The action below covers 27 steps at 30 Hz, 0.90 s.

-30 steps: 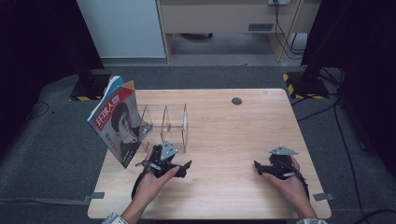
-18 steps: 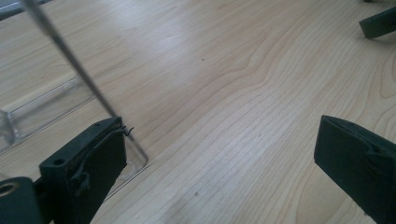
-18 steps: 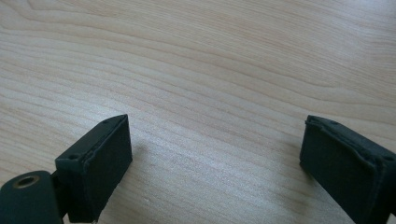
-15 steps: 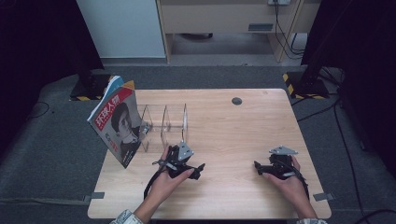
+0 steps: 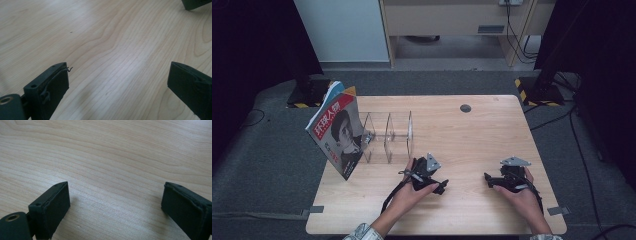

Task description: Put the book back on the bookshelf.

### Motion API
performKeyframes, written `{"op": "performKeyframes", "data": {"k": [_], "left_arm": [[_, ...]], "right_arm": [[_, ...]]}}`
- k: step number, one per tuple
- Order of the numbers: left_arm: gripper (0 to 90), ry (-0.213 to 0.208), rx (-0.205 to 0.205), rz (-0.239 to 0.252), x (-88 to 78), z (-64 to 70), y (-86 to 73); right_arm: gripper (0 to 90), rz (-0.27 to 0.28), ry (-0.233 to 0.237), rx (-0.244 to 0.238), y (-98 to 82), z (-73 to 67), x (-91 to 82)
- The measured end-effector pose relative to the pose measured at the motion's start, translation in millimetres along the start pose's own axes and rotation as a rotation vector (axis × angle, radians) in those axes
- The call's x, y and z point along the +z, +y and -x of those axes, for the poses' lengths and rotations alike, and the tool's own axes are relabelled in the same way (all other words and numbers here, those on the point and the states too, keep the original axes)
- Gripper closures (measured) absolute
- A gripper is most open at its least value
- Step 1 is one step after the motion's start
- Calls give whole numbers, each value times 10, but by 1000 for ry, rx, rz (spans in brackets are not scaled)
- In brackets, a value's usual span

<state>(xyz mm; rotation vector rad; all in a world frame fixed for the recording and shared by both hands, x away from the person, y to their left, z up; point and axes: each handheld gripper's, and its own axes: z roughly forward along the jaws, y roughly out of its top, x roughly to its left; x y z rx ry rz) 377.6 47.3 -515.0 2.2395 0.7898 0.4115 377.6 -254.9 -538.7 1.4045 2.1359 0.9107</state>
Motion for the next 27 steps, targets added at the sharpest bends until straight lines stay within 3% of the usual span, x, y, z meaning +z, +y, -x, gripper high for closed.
{"op": "performKeyframes", "data": {"k": [7,11,17,24,27], "left_arm": [[32,-15,18,-25,277,90,170],[36,-13,4,-37,431,94,248],[37,12,2,-55,450,65,244],[36,32,-29,-61,449,-25,200],[30,20,-63,-54,459,-59,178]], "right_arm": [[86,0,0,0,-1,2,-1],[86,-1,-1,2,-2,1,-3],[85,-1,2,3,-2,3,-3],[85,-1,1,0,-2,3,-3],[85,-1,1,1,-2,3,-3]]}}
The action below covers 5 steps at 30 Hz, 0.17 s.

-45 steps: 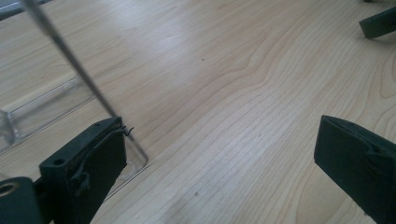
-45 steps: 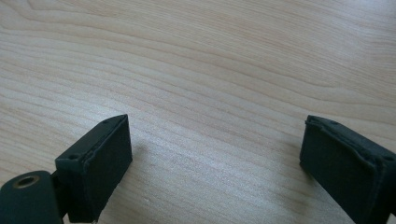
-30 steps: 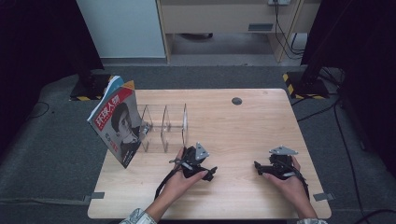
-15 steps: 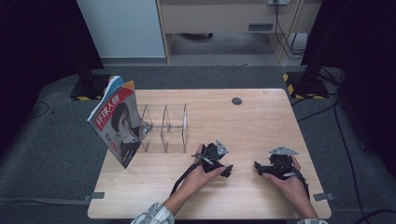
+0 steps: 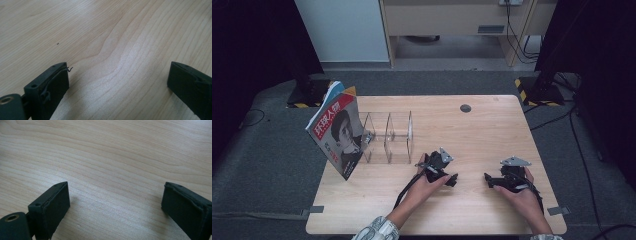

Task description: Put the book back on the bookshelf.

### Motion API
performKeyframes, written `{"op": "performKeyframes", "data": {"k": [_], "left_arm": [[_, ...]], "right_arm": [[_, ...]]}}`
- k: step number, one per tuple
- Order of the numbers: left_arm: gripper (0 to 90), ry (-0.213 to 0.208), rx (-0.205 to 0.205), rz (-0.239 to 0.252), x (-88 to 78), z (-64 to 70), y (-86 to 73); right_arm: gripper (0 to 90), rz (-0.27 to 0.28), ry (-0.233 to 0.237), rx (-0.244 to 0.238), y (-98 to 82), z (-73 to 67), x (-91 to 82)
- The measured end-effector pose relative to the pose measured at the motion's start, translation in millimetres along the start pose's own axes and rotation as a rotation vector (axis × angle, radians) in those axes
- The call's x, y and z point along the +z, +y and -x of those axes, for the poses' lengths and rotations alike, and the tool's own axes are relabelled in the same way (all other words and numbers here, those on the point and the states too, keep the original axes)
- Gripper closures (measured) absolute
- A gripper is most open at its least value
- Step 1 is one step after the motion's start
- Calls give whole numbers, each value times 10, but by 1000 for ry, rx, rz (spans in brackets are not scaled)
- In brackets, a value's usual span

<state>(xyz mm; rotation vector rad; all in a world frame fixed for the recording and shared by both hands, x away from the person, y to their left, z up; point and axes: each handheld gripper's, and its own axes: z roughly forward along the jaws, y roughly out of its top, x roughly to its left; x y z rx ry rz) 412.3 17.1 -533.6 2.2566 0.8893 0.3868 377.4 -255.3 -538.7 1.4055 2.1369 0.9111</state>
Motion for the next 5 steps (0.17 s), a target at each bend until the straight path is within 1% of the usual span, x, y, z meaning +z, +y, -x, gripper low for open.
{"op": "performKeyframes", "data": {"k": [3,5], "left_arm": [[27,-12,-22,11,7,-22,-27],[18,-11,-22,25,12,-29,-42]], "right_arm": [[85,0,0,0,0,0,0],[85,0,0,0,0,0,0]]}}
